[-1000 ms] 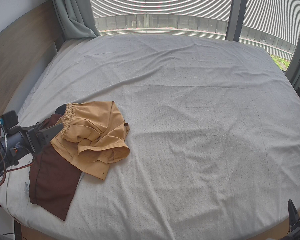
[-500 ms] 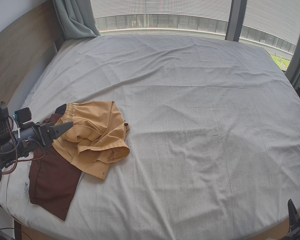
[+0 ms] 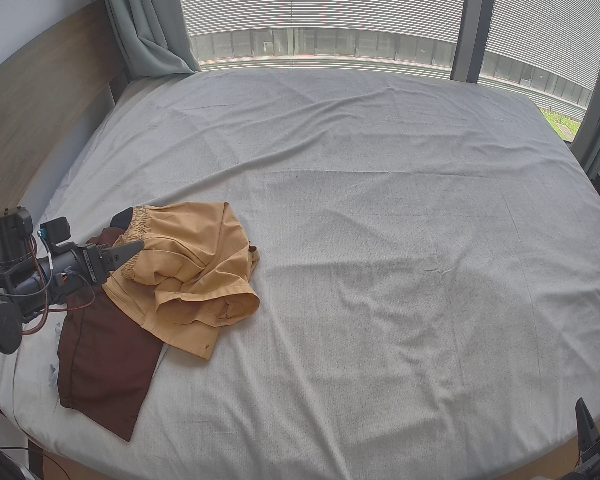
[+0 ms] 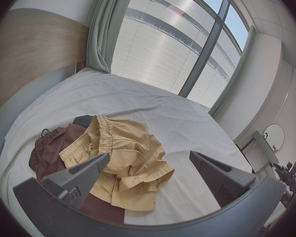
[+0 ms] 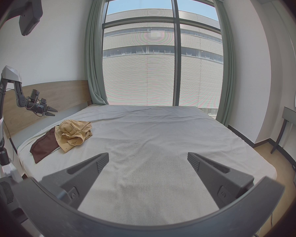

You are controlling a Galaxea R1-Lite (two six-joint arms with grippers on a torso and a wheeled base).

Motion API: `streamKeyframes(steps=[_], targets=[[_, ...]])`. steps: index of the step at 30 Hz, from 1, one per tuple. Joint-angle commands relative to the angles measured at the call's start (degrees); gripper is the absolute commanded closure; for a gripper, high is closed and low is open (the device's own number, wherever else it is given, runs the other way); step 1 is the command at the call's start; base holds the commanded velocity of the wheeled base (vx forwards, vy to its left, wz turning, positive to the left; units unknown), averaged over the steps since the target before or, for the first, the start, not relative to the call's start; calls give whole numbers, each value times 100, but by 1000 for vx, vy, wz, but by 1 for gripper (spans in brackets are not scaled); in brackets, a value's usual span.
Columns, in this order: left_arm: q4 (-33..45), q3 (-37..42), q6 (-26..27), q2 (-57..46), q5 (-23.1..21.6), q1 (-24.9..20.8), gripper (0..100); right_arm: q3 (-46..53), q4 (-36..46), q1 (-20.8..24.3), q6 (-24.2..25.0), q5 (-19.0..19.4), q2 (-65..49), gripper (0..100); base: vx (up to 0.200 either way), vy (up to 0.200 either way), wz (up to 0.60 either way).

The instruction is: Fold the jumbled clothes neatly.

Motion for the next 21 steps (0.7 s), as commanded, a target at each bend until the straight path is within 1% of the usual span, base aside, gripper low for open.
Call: streamKeyframes(steps=[1, 5, 16, 21], targets=[[-96, -184, -4, 593, -87, 154, 0, 101, -1, 1, -3, 4, -14, 0, 0, 0, 0], [-123, -395, -13, 883, -210, 260, 0, 101, -1, 1, 5, 4, -14, 0, 0, 0, 0], [-123, -922, -4, 1516, -201, 295, 0, 101, -1, 1, 23, 4, -14, 0, 0, 0, 0], [-123, -1282, 5, 1824, -201, 286, 0, 101, -1, 1, 14, 4, -14, 0, 0, 0, 0]])
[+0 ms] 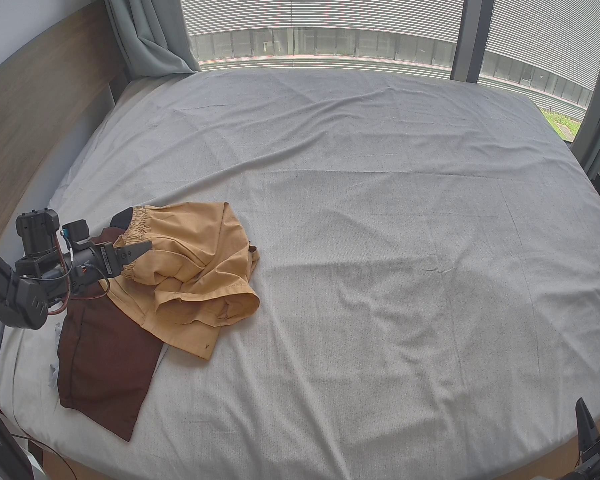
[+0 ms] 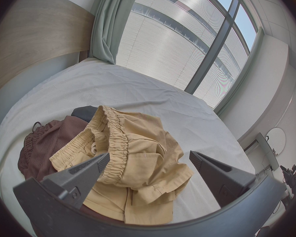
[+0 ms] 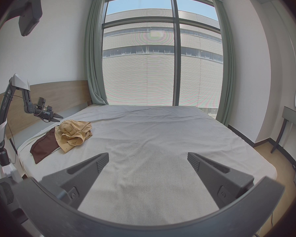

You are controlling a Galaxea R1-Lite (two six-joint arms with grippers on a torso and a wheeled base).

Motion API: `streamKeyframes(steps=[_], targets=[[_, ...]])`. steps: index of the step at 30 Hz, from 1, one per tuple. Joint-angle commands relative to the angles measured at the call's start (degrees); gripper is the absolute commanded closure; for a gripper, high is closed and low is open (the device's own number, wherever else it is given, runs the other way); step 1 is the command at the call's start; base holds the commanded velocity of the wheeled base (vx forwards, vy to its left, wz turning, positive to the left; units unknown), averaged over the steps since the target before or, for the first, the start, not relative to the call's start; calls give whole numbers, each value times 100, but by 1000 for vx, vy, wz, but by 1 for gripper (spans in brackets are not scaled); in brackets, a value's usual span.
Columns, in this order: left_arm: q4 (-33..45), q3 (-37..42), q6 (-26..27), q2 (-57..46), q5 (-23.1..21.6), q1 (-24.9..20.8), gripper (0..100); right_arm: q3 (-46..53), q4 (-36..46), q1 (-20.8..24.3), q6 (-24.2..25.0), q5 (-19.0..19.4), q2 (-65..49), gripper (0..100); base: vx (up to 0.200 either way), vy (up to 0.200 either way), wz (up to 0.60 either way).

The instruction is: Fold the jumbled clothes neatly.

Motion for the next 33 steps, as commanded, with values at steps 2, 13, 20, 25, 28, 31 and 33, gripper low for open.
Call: streamKeyframes(steps=[2, 13, 20, 25, 28, 31, 33], targets=[[7, -414, 10, 439, 4, 0, 0, 101, -1, 1, -7, 4, -14, 0, 0, 0, 0], [15, -854, 10, 878, -5, -18, 0, 101, -1, 1, -7, 4, -14, 0, 0, 0, 0], [7, -977, 10, 992, -58, -62, 0, 101, -1, 1, -7, 4, -14, 0, 0, 0, 0], [7, -898, 1, 922, -198, -132, 0, 101, -1, -8, -15, 4, -14, 0, 0, 0, 0], [7, -845, -7, 878, -251, -141, 0, 101, -1, -8, -15, 4, -14, 0, 0, 0, 0], [15, -774, -7, 825, -260, -185, 0, 101, -1, -8, -15, 4, -14, 0, 0, 0, 0], [-2, -792, -16, 843, -260, -202, 0, 101, -1, 1, -15, 4, -14, 0, 0, 0, 0]])
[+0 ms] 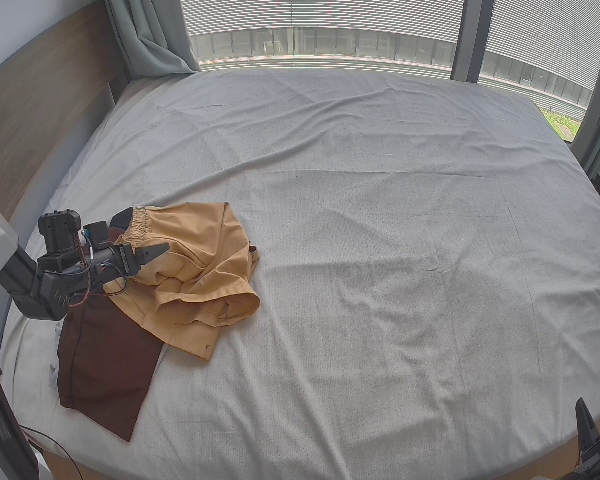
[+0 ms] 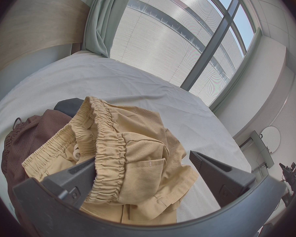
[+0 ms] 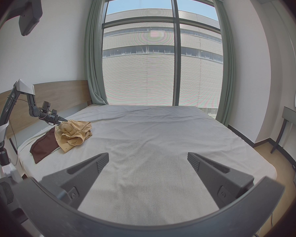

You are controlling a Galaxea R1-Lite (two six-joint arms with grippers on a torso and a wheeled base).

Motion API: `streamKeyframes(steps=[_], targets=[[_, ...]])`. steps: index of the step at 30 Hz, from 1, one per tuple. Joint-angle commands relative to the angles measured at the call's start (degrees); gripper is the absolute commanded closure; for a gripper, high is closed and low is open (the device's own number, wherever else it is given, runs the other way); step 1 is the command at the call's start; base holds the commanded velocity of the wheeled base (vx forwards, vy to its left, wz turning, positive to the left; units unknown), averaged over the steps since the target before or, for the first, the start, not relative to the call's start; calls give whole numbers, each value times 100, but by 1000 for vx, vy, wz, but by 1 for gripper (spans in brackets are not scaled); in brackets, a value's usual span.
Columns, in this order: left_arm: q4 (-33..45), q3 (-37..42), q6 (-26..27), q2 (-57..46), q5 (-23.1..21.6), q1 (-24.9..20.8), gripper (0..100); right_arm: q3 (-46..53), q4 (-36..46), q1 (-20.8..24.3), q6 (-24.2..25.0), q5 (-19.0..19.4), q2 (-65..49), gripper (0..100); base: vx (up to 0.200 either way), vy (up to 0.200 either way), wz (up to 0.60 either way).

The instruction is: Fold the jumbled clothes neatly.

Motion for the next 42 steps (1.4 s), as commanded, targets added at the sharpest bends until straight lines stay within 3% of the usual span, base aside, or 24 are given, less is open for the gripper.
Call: streamKeyframes(steps=[1, 15, 16, 29, 42], targets=[[-16, 4, -19, -44, 1, -61, 0, 101, -1, -2, -2, 4, -14, 0, 0, 0, 0], [-86, -119, -124, 131, 10, -210, 0, 101, -1, 7, -2, 4, -14, 0, 0, 0, 0], [-86, -128, -124, 140, 10, -210, 100, 101, -1, -2, -2, 4, -14, 0, 0, 0, 0], [-156, 136, -247, 44, -78, -201, 100, 101, -1, 7, -2, 4, -14, 0, 0, 0, 0], [-490, 821, -669, -818, -166, -359, 100, 101, -1, 7, -19, 4, -14, 0, 0, 0, 0]])
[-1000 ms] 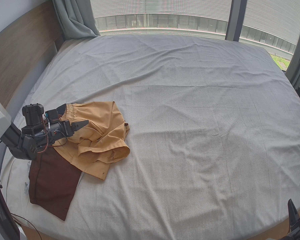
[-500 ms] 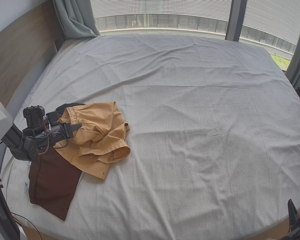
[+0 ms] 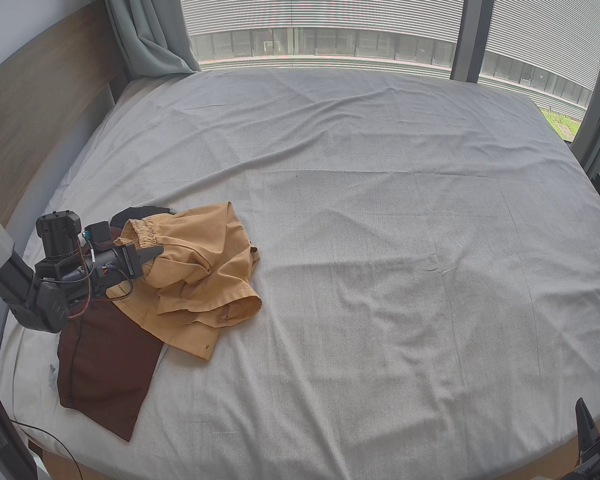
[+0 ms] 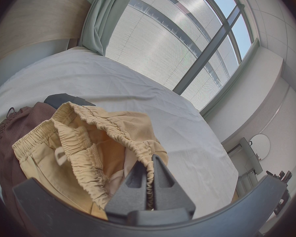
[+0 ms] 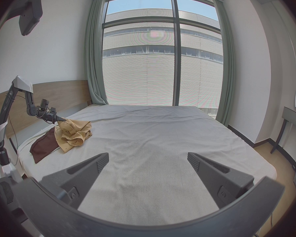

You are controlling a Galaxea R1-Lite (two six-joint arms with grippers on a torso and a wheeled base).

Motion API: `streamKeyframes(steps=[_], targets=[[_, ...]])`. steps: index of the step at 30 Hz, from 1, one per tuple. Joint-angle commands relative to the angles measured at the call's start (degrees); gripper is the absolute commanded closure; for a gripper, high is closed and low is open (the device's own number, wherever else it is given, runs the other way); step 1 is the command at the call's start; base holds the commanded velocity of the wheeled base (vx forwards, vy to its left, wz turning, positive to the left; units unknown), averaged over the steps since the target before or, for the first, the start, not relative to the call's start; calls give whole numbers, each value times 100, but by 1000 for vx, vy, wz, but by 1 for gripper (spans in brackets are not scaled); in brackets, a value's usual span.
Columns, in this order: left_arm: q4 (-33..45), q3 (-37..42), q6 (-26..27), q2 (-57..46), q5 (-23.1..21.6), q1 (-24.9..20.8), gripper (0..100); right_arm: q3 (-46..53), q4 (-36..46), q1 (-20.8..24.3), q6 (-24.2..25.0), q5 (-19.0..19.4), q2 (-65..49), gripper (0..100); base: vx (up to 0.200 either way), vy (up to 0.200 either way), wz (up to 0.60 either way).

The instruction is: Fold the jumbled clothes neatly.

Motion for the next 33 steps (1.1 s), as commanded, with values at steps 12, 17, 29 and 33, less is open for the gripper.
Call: streamKeyframes(steps=[12, 17, 29, 33], targets=[[-68, 374, -50, -774, -88, -225, 100, 101, -4, -2, -11, 1, -14, 0, 0, 0, 0], [-94, 471, -59, -941, -36, -331, 100, 101, -4, 7, -20, 10, -14, 0, 0, 0, 0], [-164, 796, -481, -1213, 52, -533, 100, 101, -4, 7, -20, 1, -14, 0, 0, 0, 0], [-323, 893, -560, -1240, 202, -594, 100, 101, -4, 7, -20, 1, -14, 0, 0, 0, 0]])
